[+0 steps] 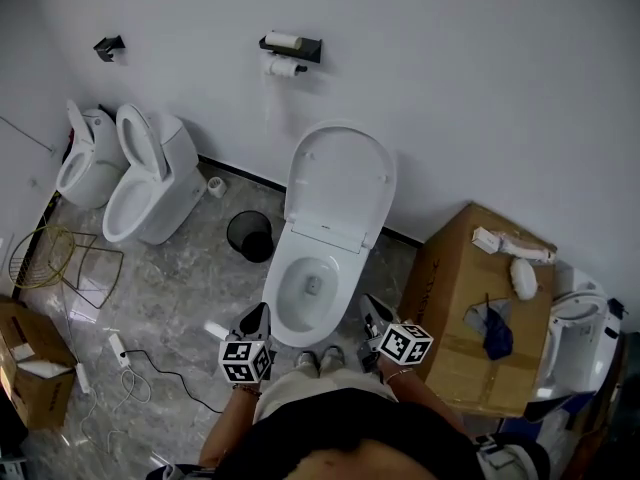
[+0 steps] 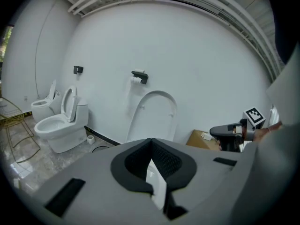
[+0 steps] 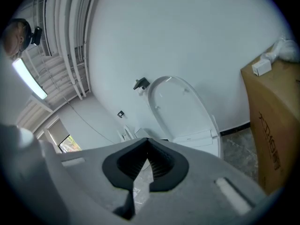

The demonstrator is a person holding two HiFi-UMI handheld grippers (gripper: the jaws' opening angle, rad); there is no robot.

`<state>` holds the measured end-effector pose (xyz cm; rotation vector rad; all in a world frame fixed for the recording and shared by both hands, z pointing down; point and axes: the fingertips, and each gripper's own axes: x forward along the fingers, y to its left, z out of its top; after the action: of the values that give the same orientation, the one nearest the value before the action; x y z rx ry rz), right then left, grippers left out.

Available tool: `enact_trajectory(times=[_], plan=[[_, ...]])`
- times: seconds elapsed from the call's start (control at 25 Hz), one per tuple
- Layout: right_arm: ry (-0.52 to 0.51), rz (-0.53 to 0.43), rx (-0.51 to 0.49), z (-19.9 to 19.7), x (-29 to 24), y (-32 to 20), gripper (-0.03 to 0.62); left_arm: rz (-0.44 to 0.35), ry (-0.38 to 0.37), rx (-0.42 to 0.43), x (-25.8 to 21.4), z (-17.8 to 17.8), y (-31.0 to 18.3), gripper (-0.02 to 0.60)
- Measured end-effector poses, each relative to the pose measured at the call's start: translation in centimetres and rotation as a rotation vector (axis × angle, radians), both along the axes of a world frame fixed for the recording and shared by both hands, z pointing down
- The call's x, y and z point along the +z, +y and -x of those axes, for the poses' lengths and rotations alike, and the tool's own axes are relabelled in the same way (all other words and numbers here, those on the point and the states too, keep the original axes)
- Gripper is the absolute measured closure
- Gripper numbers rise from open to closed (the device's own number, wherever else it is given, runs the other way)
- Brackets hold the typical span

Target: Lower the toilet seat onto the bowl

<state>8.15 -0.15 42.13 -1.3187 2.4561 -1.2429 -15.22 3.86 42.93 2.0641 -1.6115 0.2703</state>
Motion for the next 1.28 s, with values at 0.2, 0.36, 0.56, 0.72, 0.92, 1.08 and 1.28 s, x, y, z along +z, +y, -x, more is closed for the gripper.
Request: enact_trajectory(times=[0.2,0.36,0.56,0.72,0.92,1.08,1.28], plan=[[0.071,-0.138,-0.037,0.3,-4.0,-0.6,0.589,-0.035,0.013,-0.030,-1.8,0.6,-0.8,0.578],[0.153,-0.239,-0.071,0.4,-6.3,-0.8,0.589,-0.073,-0.013,-0.026,-3.0,0.2,-1.3,0.578],[0.242,-0.339,-0.090,0.3,-8.2,-0.7,0.589,-0.112,-0.082,-0.009,-4.6,-0.2,-1.6,0.578],[0.285,-0.361,-0.106,0.4,-8.2,-0.3,0.589,-0.125,-0.058,-0.028,-5.3,-0.2,-1.8,0.578],[0.310,-0.373,-0.107,0.2,-8.2,-0.2,0.589,-0.130,-0.076,-0.023,-5.5,-0.3,-1.7,0.578],[0.353,-0.375,-0.099,-0.4,-7.9,-0.2,0.589,-0.135,-0.101,-0.013,-5.7,-0.8,-1.6,0.578],[0.367,-0.372,-0.090,-0.9,-7.8,-0.2,0.589,-0.137,-0.097,-0.008,-5.8,-1.1,-1.6,0.578]])
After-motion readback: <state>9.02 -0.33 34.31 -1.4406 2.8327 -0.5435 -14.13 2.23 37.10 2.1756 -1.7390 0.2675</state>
